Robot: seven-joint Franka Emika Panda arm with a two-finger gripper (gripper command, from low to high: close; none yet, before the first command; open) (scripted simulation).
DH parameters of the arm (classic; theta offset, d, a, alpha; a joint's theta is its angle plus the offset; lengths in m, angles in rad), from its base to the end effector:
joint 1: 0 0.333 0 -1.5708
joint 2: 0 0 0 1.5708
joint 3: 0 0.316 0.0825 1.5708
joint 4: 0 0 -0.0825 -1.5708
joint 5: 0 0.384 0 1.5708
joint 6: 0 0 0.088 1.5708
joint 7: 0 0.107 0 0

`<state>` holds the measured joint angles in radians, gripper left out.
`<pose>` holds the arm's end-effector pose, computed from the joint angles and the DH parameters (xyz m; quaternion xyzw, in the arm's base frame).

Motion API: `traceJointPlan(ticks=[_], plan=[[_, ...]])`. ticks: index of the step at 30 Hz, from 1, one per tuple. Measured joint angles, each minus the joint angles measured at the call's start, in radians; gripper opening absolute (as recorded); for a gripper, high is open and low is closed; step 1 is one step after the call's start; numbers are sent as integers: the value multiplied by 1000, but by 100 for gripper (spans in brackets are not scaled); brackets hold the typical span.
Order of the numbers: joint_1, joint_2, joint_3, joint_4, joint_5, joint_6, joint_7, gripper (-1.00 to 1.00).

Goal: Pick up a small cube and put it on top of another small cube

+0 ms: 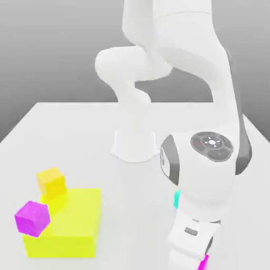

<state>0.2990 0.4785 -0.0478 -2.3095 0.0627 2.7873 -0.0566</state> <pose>0.5019 0.1243 0.1371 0.9919 0.1268 0.0002 0.0001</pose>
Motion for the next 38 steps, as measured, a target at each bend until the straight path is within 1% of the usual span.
traceJointPlan(ticks=[4,8,10,15,17,20,29,31,35,36,38], plan=[[-1,9,1,2,0,5,-1,-100],[9,-113,-12,-24,-14,-90,9,-100],[-14,-183,-39,-52,-24,-131,-5,-100],[-108,-357,-142,-139,-69,-212,-58,-100],[-179,-425,-182,-175,-94,-241,-76,-100],[-281,-524,-217,-231,-132,-282,-101,-100],[-487,-803,-350,-406,-255,-381,-179,-100],[-500,-793,-372,-431,-253,-349,-197,-100],[-485,-684,-401,-462,-216,-212,-232,-100],[-482,-656,-406,-468,-209,-177,-238,100],[-482,-656,-406,-468,-209,-177,-238,100]])
